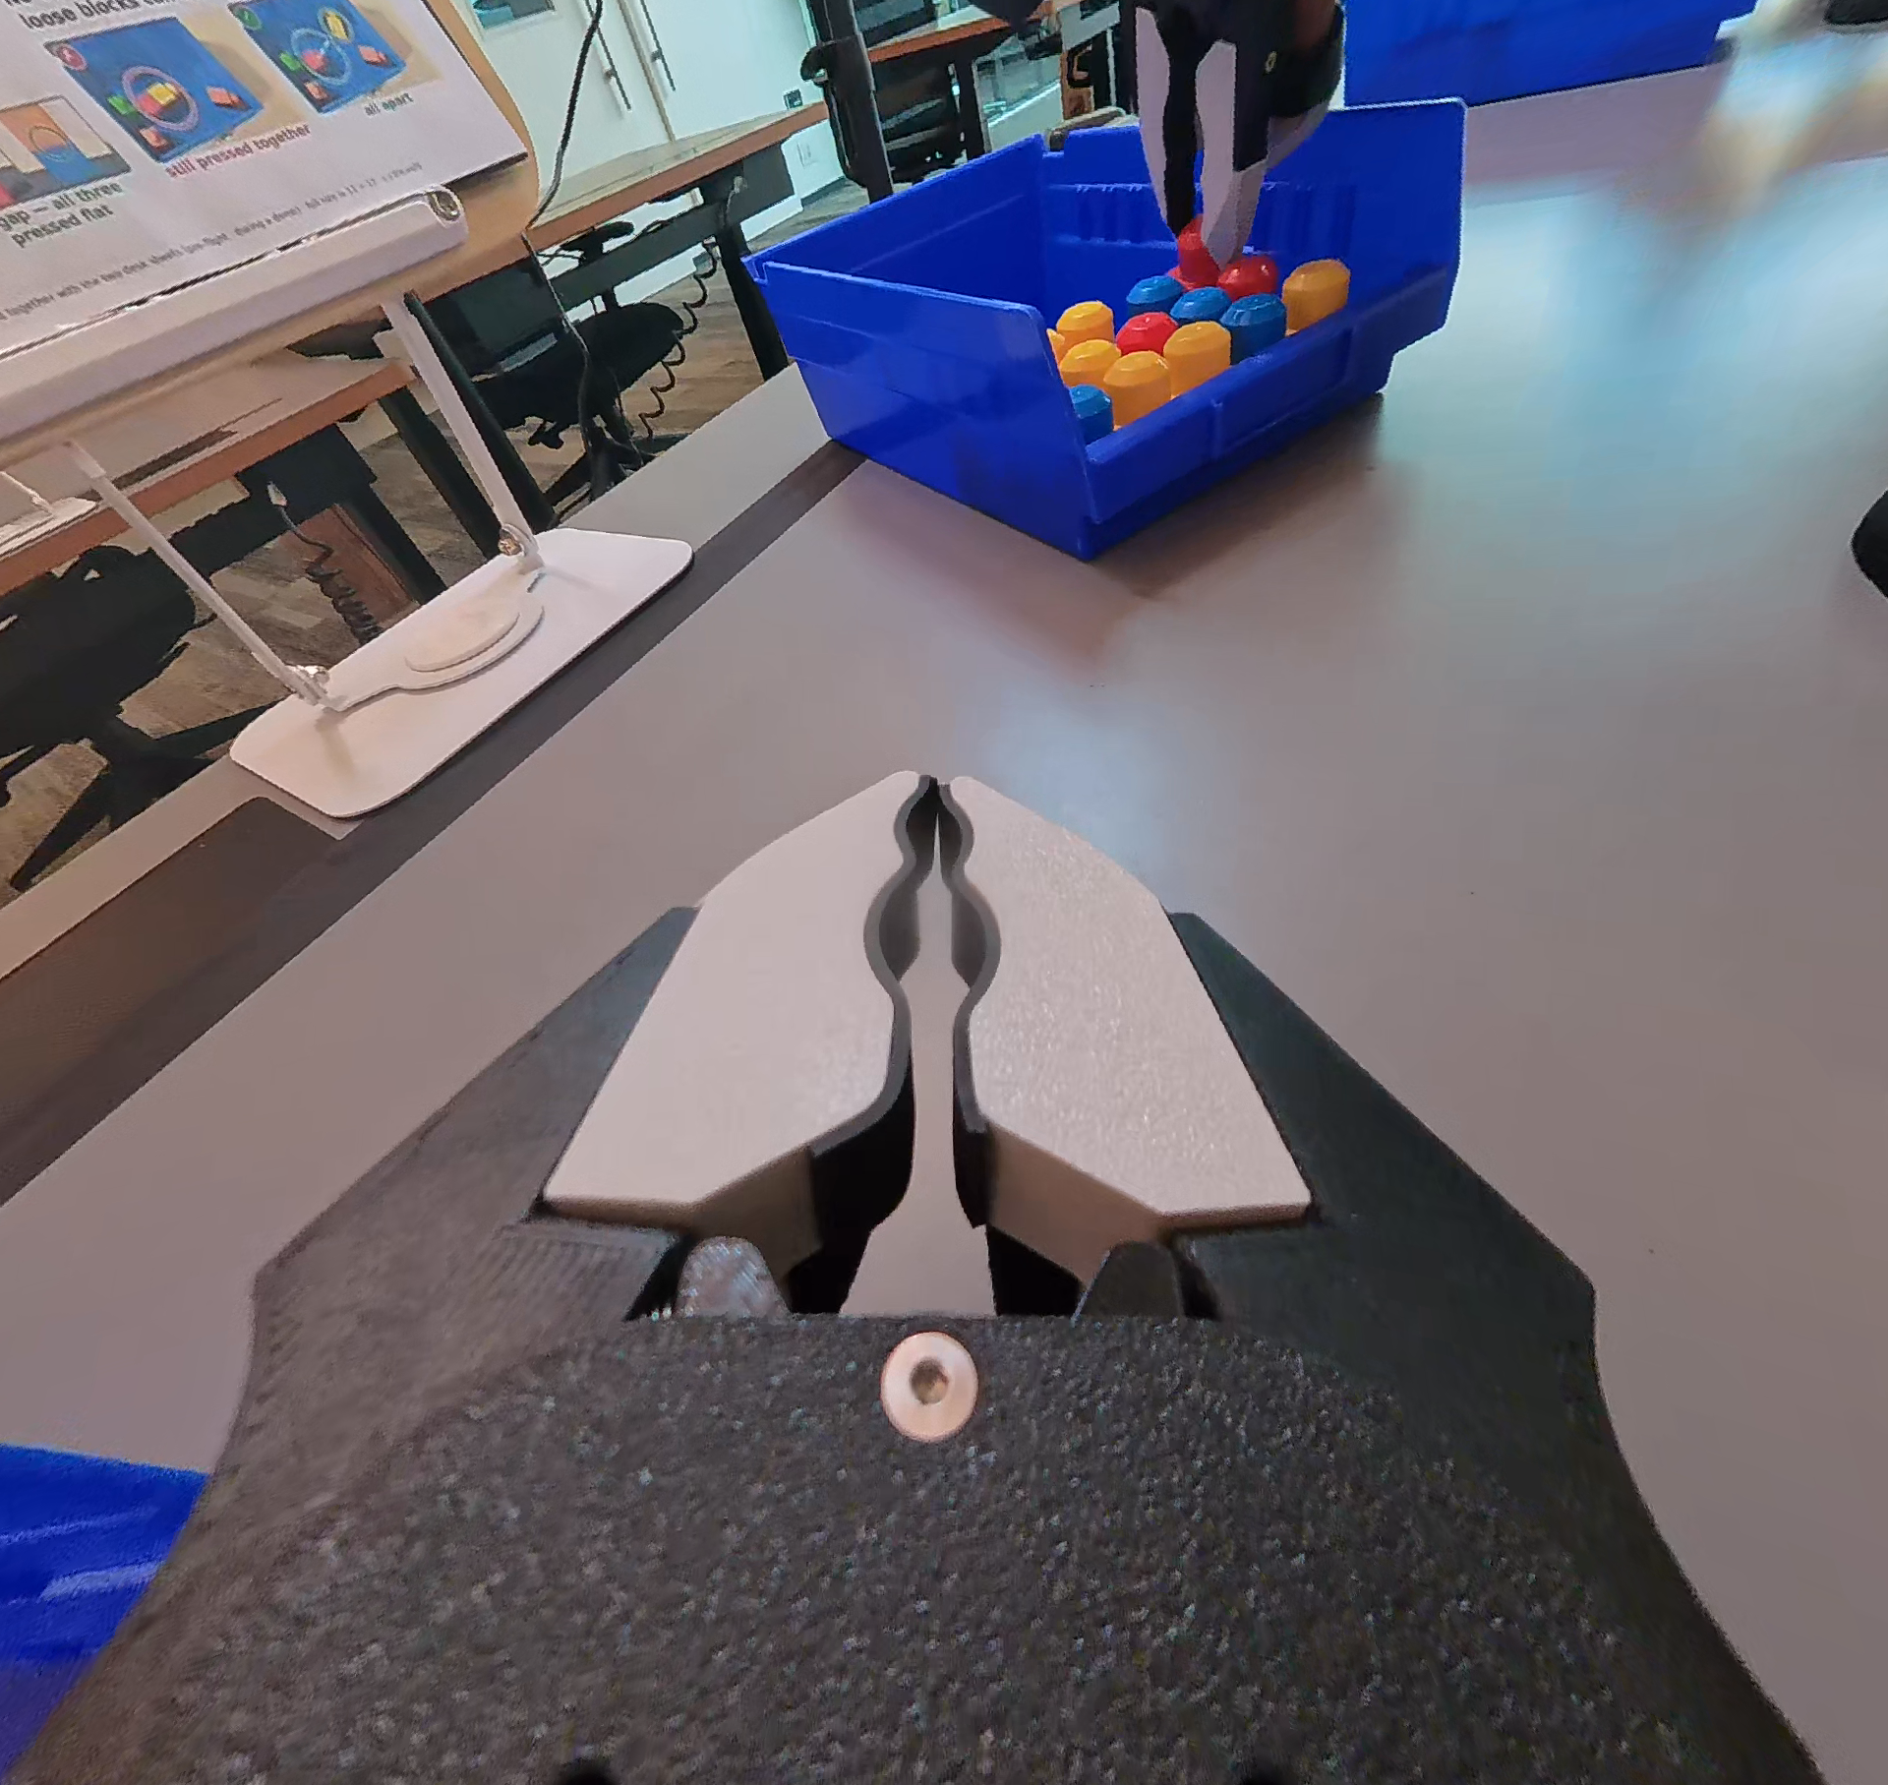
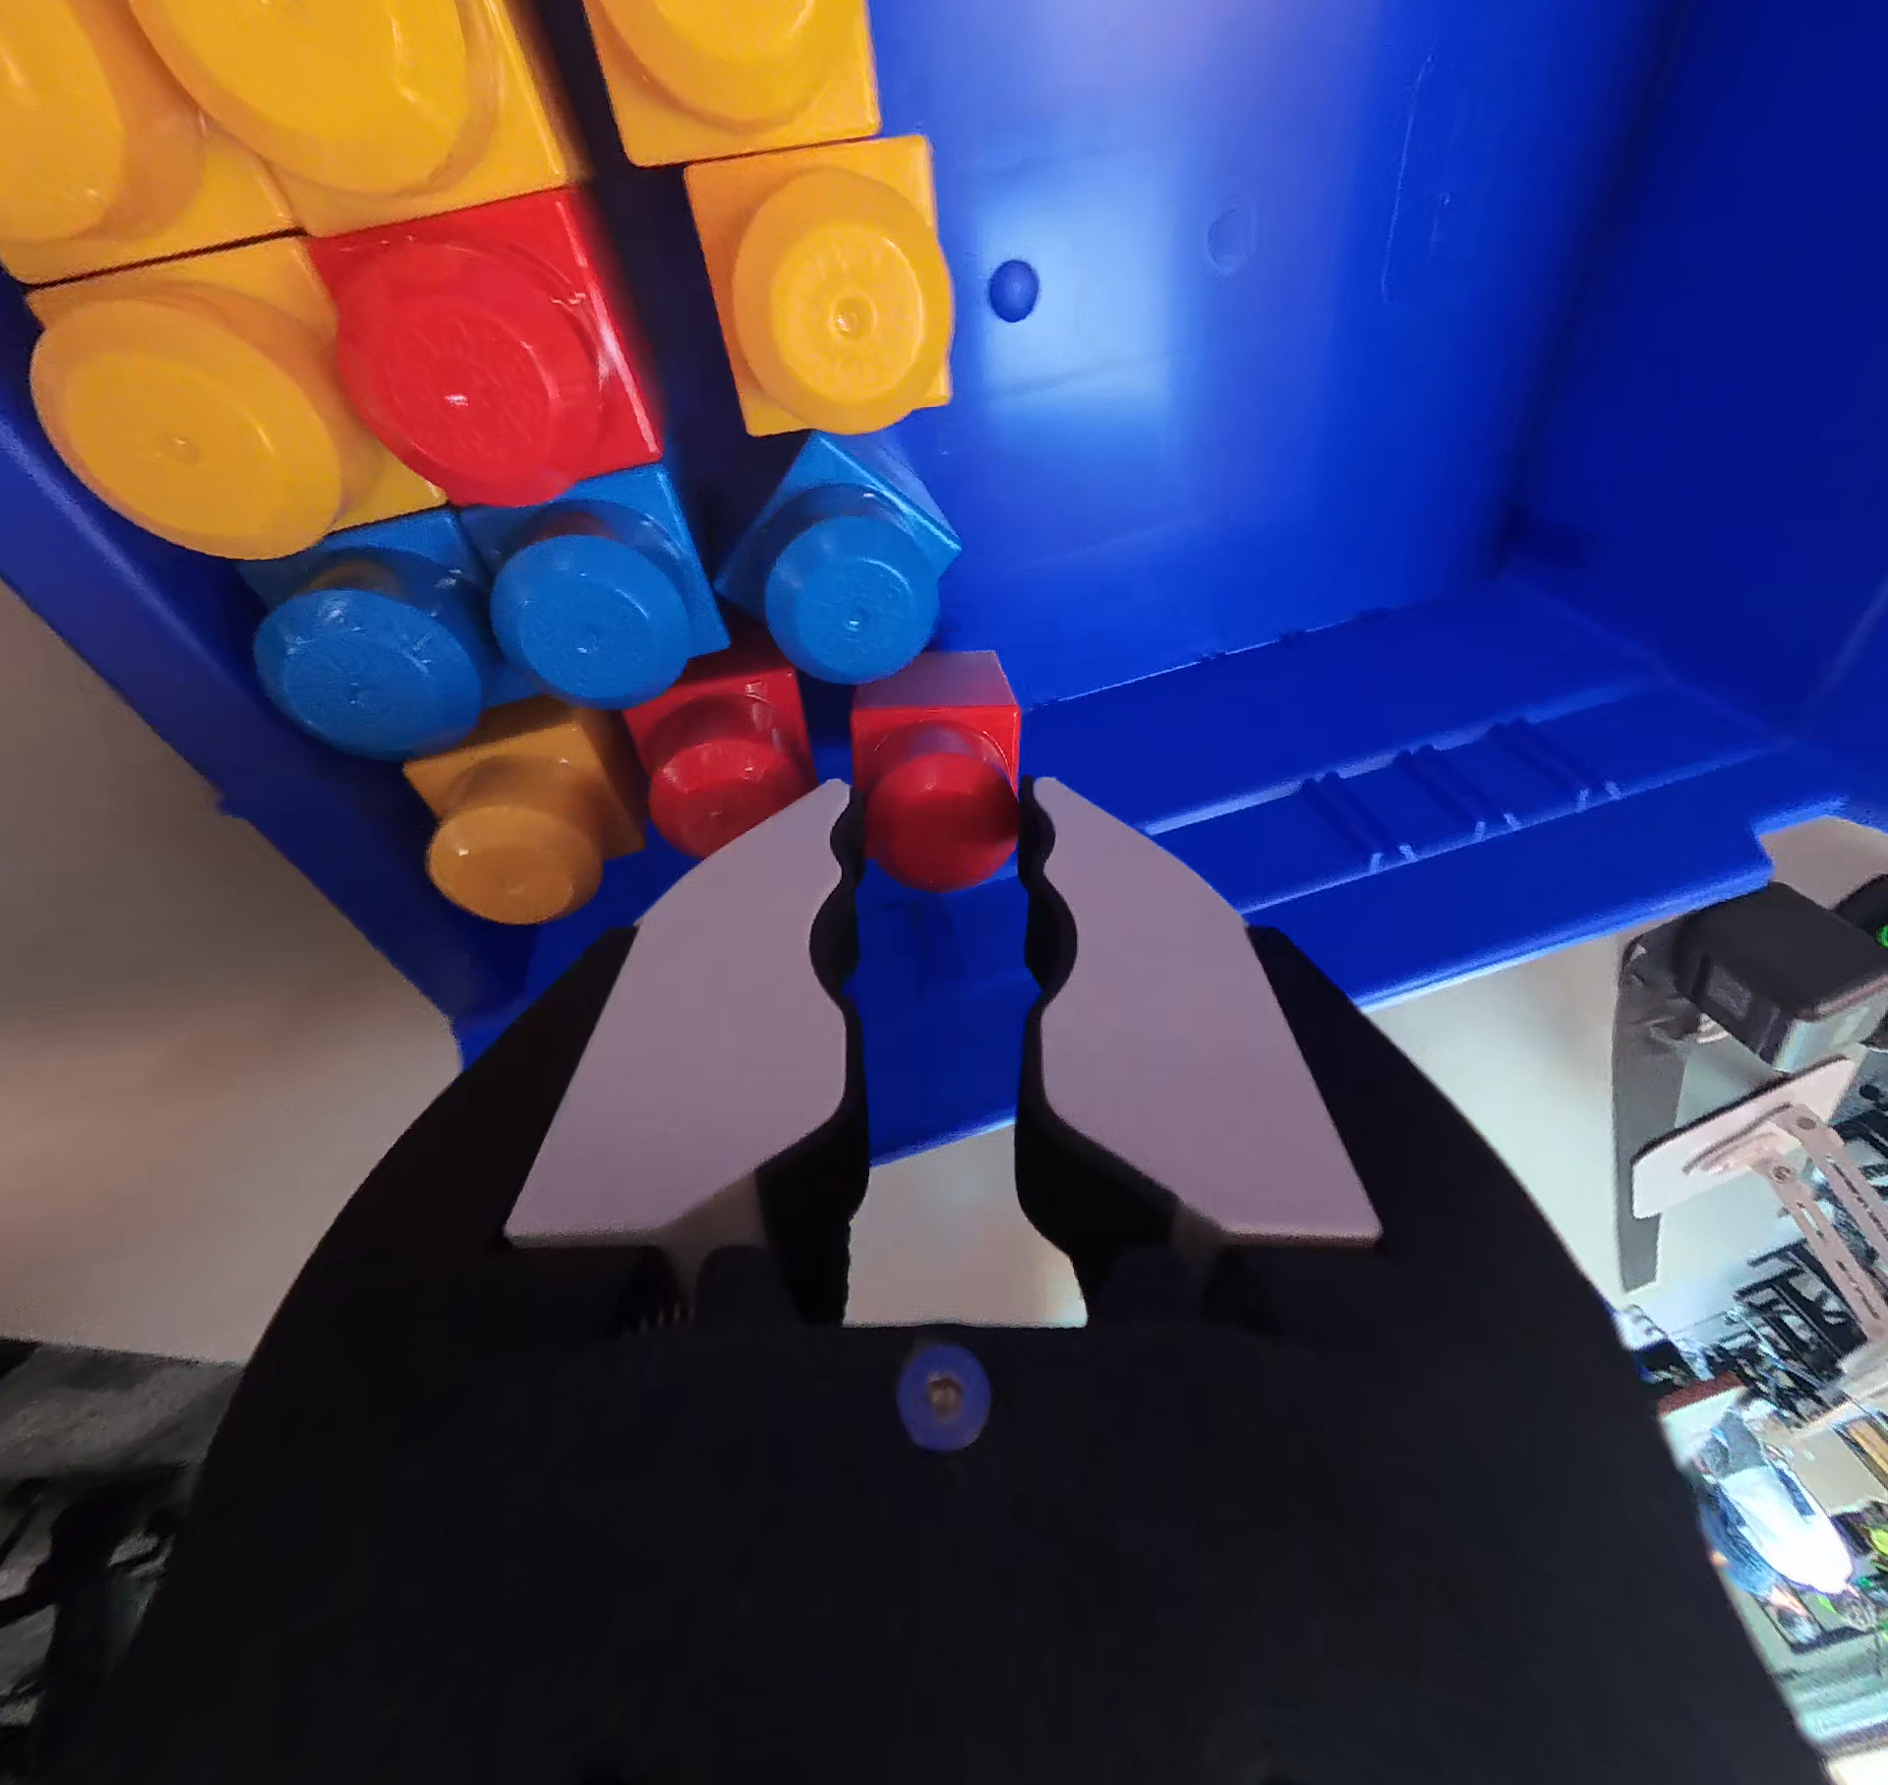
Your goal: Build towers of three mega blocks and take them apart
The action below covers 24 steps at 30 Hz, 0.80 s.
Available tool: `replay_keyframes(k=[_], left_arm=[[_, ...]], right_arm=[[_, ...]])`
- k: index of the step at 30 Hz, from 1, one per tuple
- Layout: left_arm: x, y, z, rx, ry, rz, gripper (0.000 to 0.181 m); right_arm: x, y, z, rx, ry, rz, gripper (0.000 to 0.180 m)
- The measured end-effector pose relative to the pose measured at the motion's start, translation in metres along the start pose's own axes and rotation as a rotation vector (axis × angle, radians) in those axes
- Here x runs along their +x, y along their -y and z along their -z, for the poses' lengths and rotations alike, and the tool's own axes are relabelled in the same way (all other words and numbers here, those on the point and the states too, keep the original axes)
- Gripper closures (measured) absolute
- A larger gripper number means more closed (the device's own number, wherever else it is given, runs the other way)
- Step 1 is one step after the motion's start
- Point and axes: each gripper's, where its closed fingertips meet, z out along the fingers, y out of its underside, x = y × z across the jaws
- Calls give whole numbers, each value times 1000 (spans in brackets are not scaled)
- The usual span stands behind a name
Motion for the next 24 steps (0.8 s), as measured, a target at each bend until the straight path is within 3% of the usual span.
replay_keyframes(k=[3, 11, 24], left_arm=[[1, -1, 0, -4, -5, -1, 181], [5, -5, -3, -21, -24, -6, 181], [10, -9, -5, -36, -44, -15, 181]], right_arm=[[-9, 3, -2, -1, 52, 1, 151], [15, 22, -3, 167, -56, -41, 151], [-11, 18, -7, 258, 122, -19, 150]])
